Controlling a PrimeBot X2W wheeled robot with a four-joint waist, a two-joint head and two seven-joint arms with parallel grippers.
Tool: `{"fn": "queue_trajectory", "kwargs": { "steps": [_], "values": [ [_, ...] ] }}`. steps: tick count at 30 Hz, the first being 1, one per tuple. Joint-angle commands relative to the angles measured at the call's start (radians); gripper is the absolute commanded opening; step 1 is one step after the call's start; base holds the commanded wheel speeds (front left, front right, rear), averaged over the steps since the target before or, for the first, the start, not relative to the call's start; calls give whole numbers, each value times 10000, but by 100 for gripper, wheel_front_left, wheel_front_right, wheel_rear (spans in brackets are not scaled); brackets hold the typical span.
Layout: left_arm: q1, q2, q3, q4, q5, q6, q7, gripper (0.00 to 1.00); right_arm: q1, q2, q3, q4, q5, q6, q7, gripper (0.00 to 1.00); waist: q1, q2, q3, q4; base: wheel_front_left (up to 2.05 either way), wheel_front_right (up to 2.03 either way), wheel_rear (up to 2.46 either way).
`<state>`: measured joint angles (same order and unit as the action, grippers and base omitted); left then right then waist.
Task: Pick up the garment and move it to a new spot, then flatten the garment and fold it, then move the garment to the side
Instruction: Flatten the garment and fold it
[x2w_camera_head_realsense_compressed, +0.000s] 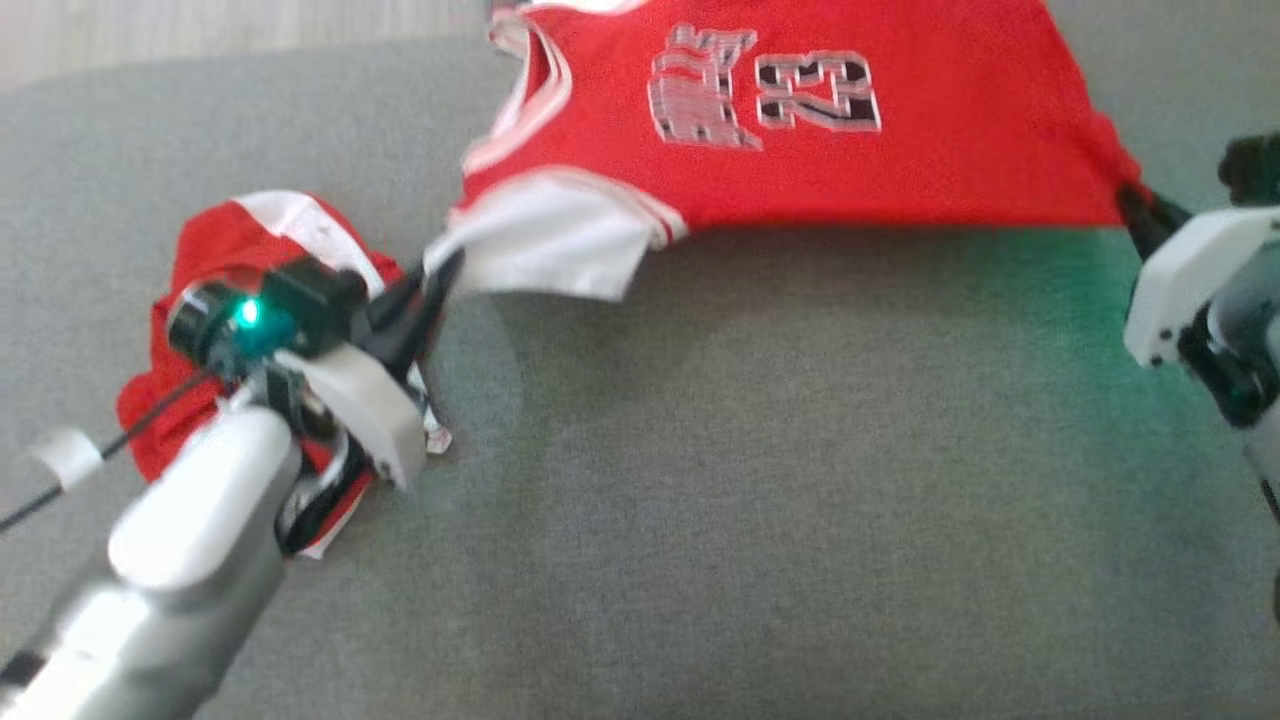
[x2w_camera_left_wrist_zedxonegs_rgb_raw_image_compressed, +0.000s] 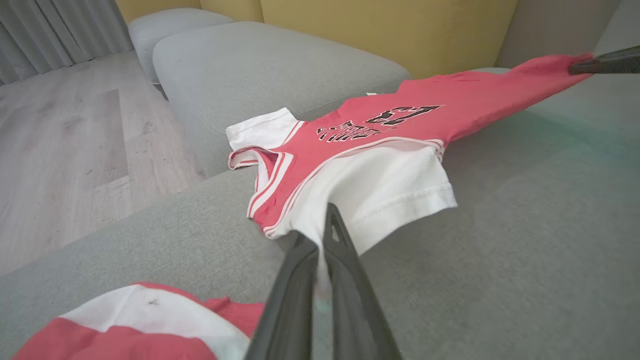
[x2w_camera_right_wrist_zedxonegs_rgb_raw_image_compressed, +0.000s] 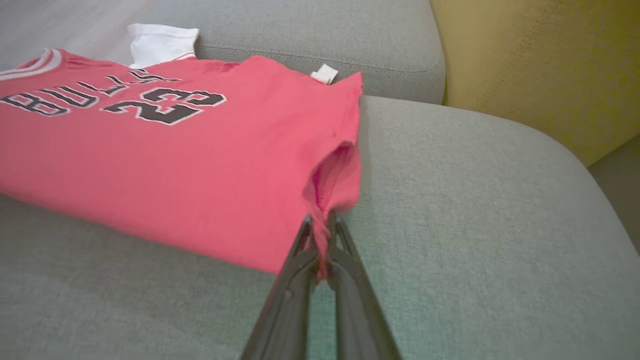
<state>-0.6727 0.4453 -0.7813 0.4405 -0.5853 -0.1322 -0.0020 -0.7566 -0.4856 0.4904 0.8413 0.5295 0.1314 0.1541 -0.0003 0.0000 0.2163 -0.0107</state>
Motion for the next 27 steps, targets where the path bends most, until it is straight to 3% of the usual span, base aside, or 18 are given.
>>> {"fn": "queue_trajectory", "kwargs": {
  "steps": [1,16,22,27],
  "values": [
    [-173,532,348,-432,-91,67,107,0,170,-371,125,-315,178,-7,87,0,3,0,-300,17,0,0,0],
    [2326,1768,-147,-3940,-773,942,1794,0,2091,-1575,977,-2013,1787,-7,1761,0,3,0,-1518,-113,0,0,0],
    [2739,2135,-20,-4917,-972,1403,2135,0,2716,-1739,517,-2755,2231,-7,1876,0,3,0,-1464,-170,0,0,0],
    [2551,2223,47,-5017,-883,1486,2200,0,2742,-1398,-176,-3066,2050,-7,1874,0,3,0,-1134,-293,0,0,0]
  ]
}}
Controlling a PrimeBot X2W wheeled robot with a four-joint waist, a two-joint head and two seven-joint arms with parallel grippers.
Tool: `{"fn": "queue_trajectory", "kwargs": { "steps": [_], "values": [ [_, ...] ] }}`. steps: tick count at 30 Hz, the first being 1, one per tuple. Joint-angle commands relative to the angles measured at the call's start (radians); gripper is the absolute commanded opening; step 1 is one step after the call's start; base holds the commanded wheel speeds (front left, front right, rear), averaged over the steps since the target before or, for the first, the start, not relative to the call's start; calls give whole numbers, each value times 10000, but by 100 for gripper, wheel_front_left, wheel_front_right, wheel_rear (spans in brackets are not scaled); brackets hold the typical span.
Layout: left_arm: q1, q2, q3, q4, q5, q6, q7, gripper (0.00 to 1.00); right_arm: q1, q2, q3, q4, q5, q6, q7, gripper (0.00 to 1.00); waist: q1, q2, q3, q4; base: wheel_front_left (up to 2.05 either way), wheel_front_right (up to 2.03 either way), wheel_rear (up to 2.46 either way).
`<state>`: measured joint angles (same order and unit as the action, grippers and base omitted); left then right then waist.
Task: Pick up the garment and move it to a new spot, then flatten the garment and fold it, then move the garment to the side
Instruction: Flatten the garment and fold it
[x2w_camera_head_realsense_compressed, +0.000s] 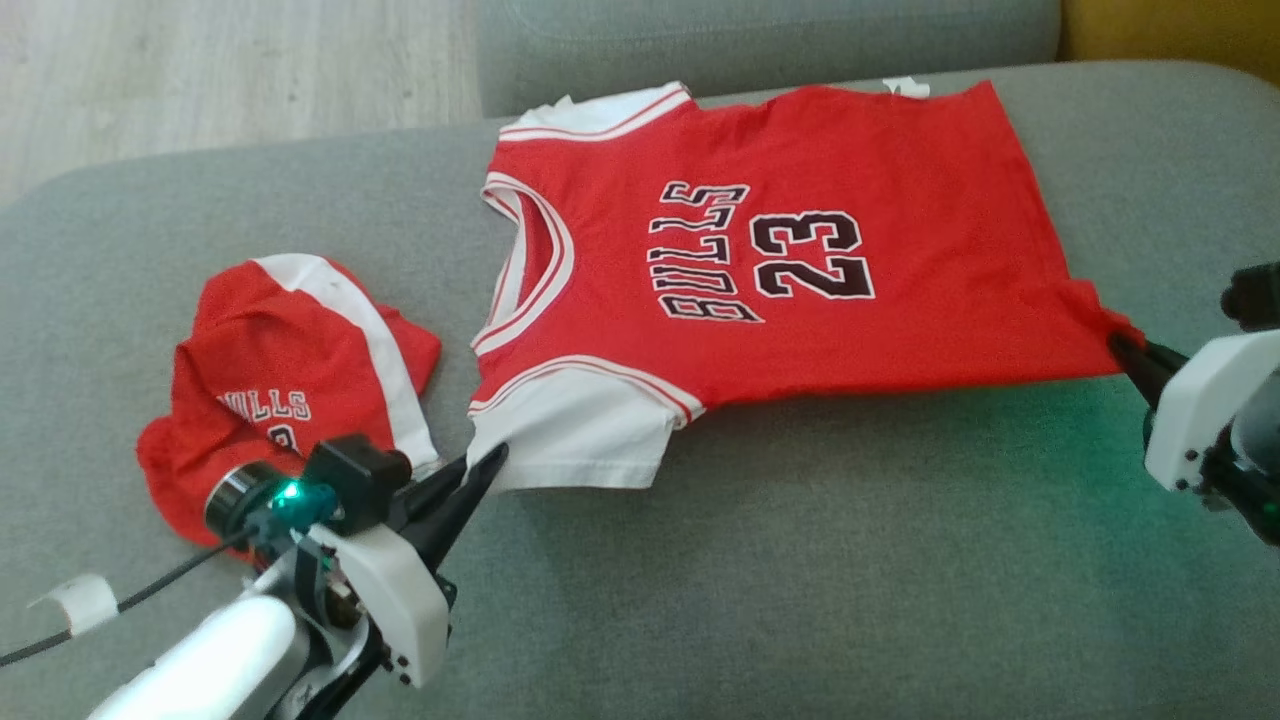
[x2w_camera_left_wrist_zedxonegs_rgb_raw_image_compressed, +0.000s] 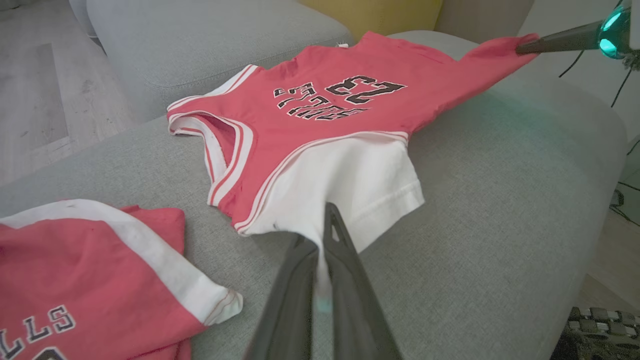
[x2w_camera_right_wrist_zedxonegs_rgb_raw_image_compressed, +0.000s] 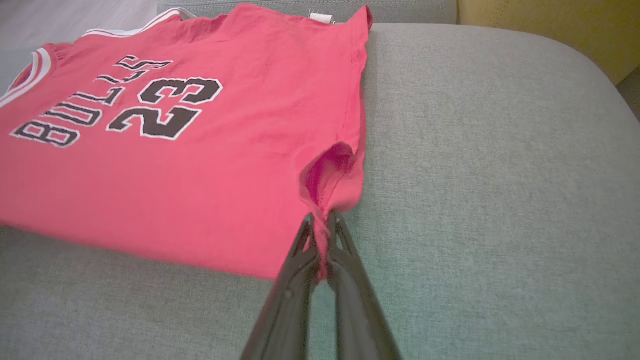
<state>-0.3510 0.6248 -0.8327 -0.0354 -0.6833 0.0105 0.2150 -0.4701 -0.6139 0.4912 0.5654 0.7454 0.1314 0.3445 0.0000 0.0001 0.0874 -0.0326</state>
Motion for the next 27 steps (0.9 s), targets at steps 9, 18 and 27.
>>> {"fn": "queue_trajectory", "kwargs": {
  "steps": [9,18,27],
  "values": [
    [-1693,471,750,505,-44,-219,618,0,-559,650,-1025,-355,-740,-7,376,0,0,-1,823,-273,0,0,0],
    [-3724,137,559,2340,136,-975,1428,0,-1738,1525,-1443,355,-1535,-7,632,0,0,-1,1555,-407,0,0,0],
    [-5469,-305,199,3811,423,-1310,1422,0,-3057,2196,-1726,1384,-2422,-7,376,0,0,-1,2103,-541,0,0,0]
  ]
}}
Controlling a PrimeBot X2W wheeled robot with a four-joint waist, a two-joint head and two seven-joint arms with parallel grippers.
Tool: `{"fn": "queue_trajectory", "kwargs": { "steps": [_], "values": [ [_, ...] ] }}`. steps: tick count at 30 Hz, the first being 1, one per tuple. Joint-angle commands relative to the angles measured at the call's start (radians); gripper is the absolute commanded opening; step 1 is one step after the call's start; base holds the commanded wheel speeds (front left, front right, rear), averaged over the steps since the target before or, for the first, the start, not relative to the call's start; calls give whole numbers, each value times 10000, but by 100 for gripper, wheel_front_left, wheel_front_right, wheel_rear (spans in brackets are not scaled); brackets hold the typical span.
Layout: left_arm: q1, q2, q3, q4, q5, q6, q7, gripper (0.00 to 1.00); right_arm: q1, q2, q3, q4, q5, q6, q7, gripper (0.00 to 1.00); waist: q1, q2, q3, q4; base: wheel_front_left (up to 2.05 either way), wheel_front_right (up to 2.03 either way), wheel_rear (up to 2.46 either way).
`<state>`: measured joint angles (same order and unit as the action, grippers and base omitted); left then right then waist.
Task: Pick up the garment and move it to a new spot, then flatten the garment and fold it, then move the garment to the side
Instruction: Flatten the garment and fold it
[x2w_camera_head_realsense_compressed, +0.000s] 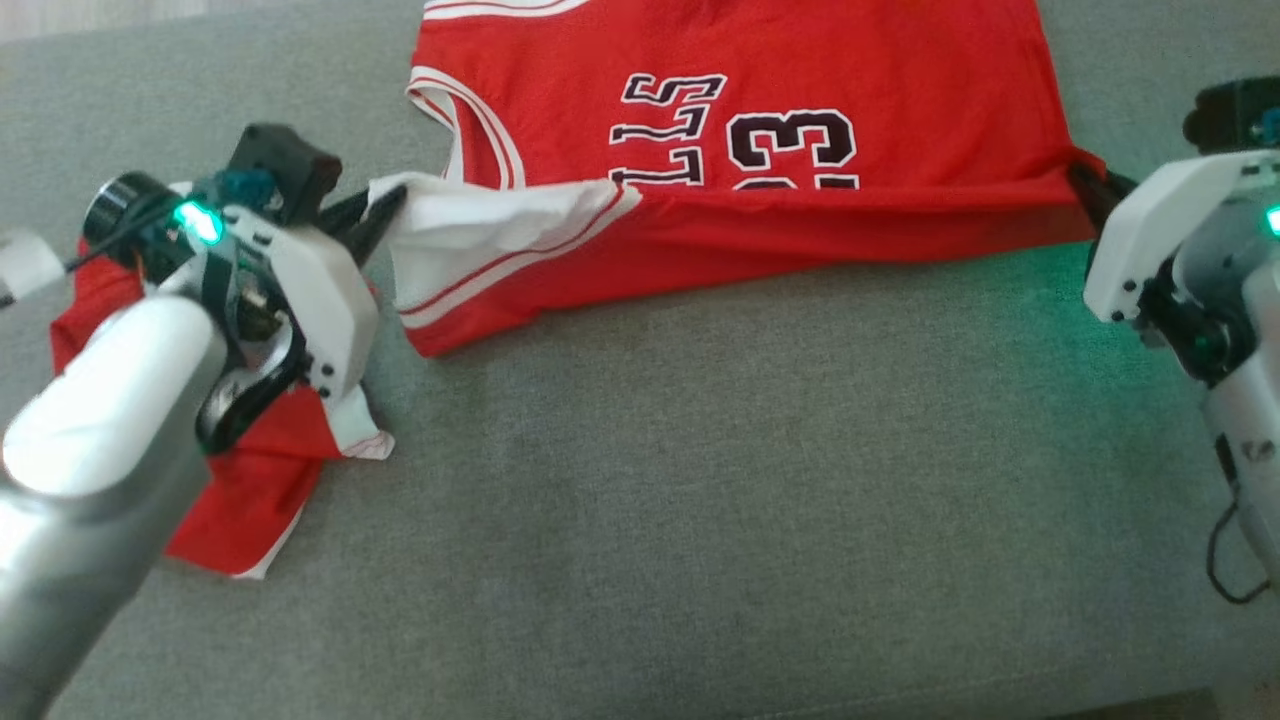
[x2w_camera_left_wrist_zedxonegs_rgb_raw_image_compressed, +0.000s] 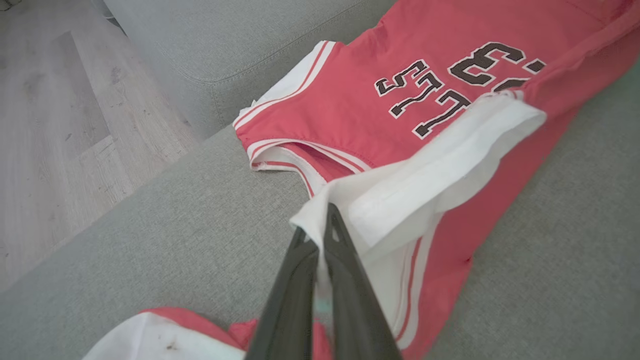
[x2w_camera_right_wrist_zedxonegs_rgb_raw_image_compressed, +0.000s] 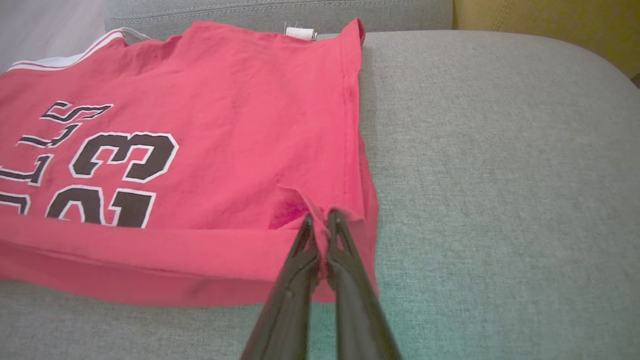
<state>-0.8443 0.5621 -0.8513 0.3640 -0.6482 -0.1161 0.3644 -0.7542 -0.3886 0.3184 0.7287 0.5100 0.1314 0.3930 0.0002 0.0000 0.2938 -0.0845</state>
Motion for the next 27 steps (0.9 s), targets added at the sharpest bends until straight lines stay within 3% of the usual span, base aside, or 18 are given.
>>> {"fn": "queue_trajectory", "kwargs": {
  "steps": [1,10,11,12,13,16,22,27],
  "values": [
    [-661,267,311,-36,85,-62,-76,0,-323,-3,-3,-135,-138,-7,-148,0,-2,0,78,-33,0,0,0],
    [-1795,-332,-299,1197,398,-130,-627,0,-1217,266,-15,805,-708,-7,-690,0,-2,0,442,-79,0,0,0],
    [-1899,-435,-296,1358,410,-131,-766,29,-1322,286,-56,910,-773,-7,-811,0,-2,0,483,-85,0,0,0],
    [-2007,-539,-271,1517,444,-125,-949,90,-1447,287,-120,1004,-898,-7,-1023,7,-2,0,532,-91,0,0,0],
    [-2107,-648,-245,1674,485,-101,-1143,100,-1561,310,-175,1088,-1009,-7,-1245,100,-2,0,578,-92,0,0,0],
    [-2352,-983,-8,2148,499,140,-1860,100,-1869,426,-506,1327,-1213,-7,-2059,100,-2,0,662,-88,0,0,0],
    [-2535,-1554,928,2754,475,1371,-4211,100,-1962,553,-903,1291,-1485,-7,-4382,100,-2,0,440,-9,0,0,0],
    [-2045,-1952,1610,2553,266,2071,-5905,100,-1308,446,-862,661,-1482,-7,-5974,100,-2,0,-56,126,0,0,0]
  ]
}}
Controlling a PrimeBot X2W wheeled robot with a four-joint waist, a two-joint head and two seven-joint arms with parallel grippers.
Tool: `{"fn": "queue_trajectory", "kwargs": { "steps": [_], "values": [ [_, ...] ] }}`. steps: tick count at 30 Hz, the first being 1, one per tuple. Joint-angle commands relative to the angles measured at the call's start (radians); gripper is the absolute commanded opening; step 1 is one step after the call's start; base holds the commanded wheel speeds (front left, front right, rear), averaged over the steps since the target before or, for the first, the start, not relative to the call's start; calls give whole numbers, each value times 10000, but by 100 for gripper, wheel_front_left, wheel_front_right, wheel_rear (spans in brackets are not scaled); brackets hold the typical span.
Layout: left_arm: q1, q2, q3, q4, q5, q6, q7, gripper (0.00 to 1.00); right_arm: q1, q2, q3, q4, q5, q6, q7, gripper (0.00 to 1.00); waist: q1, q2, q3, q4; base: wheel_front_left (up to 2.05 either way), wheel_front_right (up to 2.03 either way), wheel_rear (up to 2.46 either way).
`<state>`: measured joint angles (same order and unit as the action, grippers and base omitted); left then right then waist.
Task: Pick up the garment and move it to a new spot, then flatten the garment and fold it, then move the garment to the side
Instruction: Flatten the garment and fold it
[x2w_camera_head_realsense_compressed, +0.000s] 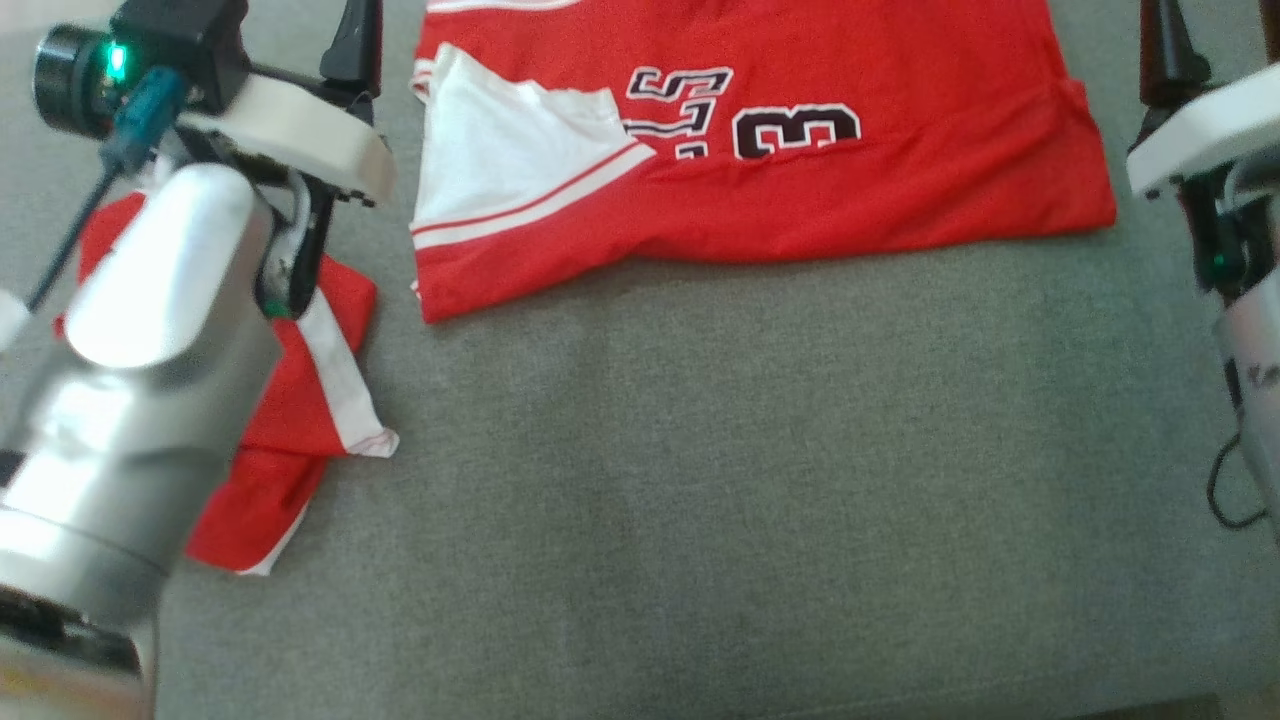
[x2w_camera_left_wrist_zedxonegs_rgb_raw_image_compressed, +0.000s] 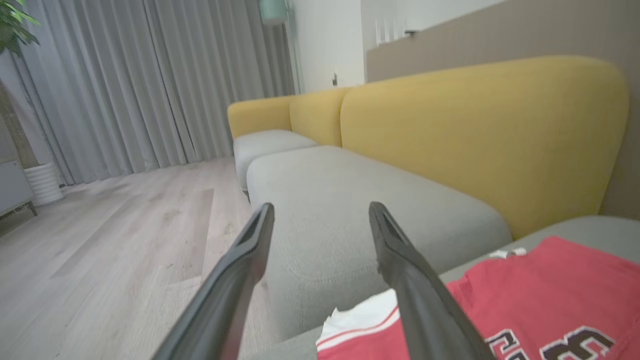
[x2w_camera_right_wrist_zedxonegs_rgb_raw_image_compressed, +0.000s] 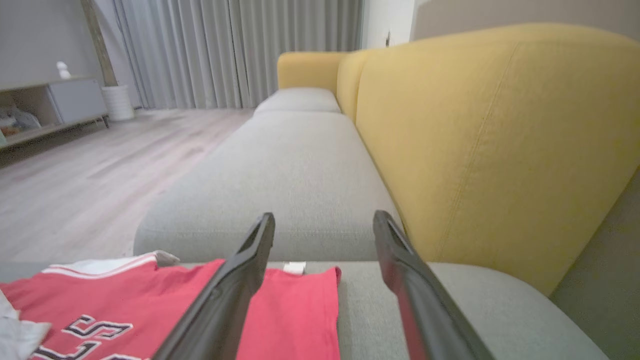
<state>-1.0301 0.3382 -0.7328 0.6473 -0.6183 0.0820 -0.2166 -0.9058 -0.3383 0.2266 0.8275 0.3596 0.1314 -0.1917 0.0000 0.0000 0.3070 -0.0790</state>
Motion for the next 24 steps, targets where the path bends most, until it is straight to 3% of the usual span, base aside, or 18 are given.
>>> {"fn": "queue_trajectory", "kwargs": {
  "steps": [1,7,13,19,24],
  "values": [
    [-16,229,577,-429,-44,255,-249,100,416,-80,-38,-508,52,-7,-312,100,0,0,-301,101,0,0,0],
    [1792,-176,1582,-2395,470,1135,-445,100,2347,50,-1140,-2242,-604,-7,-686,100,0,0,-887,249,0,0,0],
    [4249,-839,2267,-3985,1267,1463,-449,100,4826,1088,-2507,-4455,-1662,-7,-698,100,0,0,-1295,330,0,0,0],
    [6212,-1407,2763,-4267,1828,1394,-450,100,6628,2205,-3202,-5864,-2248,-7,-699,100,0,0,-1460,255,0,0,0],
    [6861,-1722,3155,-4082,2138,1063,-451,100,7280,2681,-3424,-6469,-2234,-7,-700,100,0,0,-1463,131,0,0,0]
  ]
}}
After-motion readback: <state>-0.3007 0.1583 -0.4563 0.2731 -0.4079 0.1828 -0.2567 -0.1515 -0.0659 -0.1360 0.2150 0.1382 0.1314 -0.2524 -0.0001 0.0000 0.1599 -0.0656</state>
